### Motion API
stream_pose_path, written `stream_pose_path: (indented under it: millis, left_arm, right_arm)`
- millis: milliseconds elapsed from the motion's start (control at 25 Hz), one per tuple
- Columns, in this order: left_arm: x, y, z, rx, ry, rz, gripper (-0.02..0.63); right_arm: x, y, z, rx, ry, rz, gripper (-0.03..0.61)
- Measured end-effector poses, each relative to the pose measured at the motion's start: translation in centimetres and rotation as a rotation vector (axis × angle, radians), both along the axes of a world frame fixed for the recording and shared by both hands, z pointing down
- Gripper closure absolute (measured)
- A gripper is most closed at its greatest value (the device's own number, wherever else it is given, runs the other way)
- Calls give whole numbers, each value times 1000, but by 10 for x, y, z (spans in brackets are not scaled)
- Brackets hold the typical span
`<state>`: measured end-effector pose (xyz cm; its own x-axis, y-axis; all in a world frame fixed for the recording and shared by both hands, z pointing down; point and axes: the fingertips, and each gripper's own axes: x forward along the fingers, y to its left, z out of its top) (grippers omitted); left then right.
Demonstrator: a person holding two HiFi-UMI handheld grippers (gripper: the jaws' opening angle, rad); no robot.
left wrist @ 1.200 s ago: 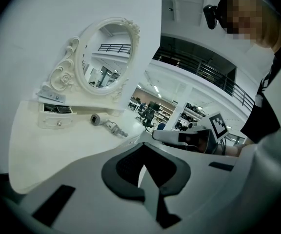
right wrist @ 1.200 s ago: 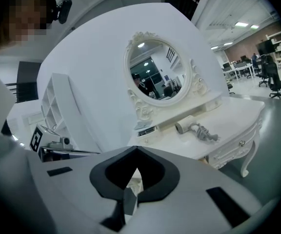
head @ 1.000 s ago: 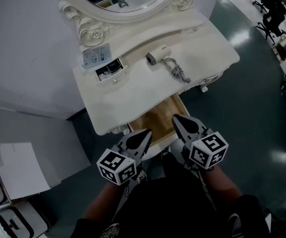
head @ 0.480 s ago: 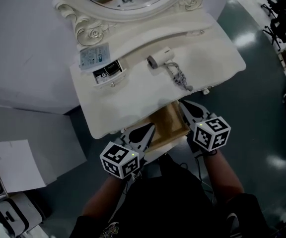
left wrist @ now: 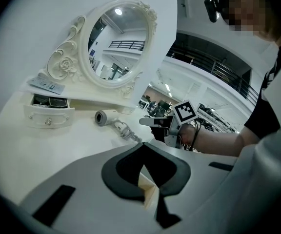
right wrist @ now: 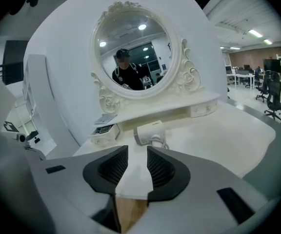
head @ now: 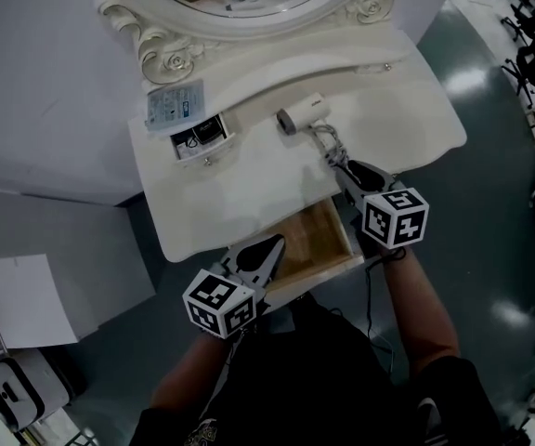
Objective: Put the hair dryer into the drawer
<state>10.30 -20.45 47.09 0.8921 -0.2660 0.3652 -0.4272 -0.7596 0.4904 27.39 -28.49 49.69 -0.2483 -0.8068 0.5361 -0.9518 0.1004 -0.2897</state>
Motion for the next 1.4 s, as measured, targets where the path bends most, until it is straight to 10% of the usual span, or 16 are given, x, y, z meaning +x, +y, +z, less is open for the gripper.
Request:
stream_pose_path:
  millis: [600, 1400]
  left_arm:
    - [-4, -10, 11, -28, -32, -79, 610]
    - [-35, -12, 20, -62, -44, -194, 611]
  right_arm:
    - [35, -71, 85, -255, 85, -40, 308]
    - [32, -104, 135, -454, 299, -85, 311]
